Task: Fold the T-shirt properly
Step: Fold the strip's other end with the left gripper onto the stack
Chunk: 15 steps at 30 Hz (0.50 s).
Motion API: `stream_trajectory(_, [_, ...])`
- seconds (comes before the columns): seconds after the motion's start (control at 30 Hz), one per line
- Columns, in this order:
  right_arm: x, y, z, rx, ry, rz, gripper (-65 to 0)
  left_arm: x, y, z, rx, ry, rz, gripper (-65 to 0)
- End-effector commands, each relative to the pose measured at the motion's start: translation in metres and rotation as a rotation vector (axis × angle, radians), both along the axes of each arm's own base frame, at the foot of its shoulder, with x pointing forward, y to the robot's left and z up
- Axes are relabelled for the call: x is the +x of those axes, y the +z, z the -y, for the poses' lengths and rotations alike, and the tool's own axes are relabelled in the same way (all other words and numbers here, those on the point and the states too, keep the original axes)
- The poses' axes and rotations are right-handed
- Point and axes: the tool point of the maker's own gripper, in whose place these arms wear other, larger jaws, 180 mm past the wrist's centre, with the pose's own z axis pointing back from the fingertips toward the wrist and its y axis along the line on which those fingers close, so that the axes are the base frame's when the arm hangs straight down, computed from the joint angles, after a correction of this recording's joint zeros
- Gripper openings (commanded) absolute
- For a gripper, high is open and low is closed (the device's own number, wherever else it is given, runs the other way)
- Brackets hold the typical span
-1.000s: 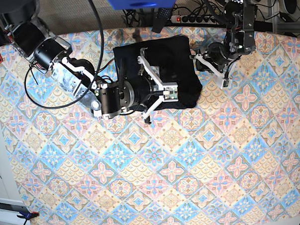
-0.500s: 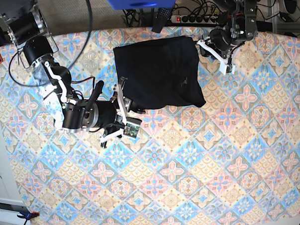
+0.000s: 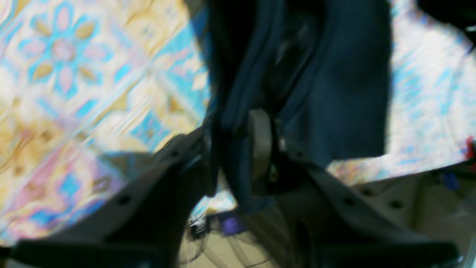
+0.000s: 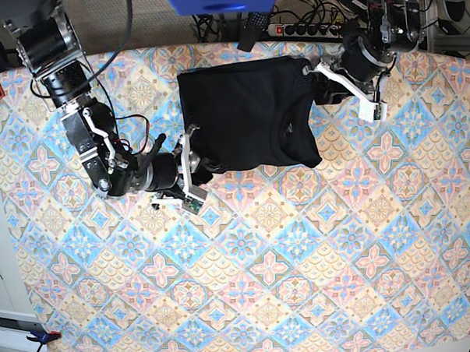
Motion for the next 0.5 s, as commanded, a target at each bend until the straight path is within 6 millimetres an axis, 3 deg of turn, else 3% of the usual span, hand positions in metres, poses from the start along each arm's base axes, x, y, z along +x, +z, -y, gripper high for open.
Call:
stream_trajectory(0.0, [0.021, 0.023, -0.015, 0.053, 0.000, 0.073, -47.0, 0.011, 0.011, 0.005, -0.034, 0.022, 0.057, -53.1])
stream_trajectory(0.13, [0.029, 0.013, -0.041, -0.020, 0.024, 0.125, -47.0, 0.036, 0.014, 0.009, -0.077, 0.076, 0.119, -53.1])
stream_trajectory(0.27, [0.031, 0.002, -0.057, -0.095, 0.048, 0.156, -47.0, 0.053, -0.016, 0.020, -0.142, 0.126, 0.062, -53.2])
stream_trajectory(0.33, [0.029, -0.001, -0.064, -0.106, 0.058, 0.152, -47.0, 0.052, -0.039, 0.025, -0.148, 0.148, 0.009, -53.2])
stream_trajectory(0.47, [0.025, -0.018, -0.056, -0.152, 0.060, 0.121, -47.0, 0.038, -0.069, 0.053, -0.080, 0.047, -0.072, -53.2])
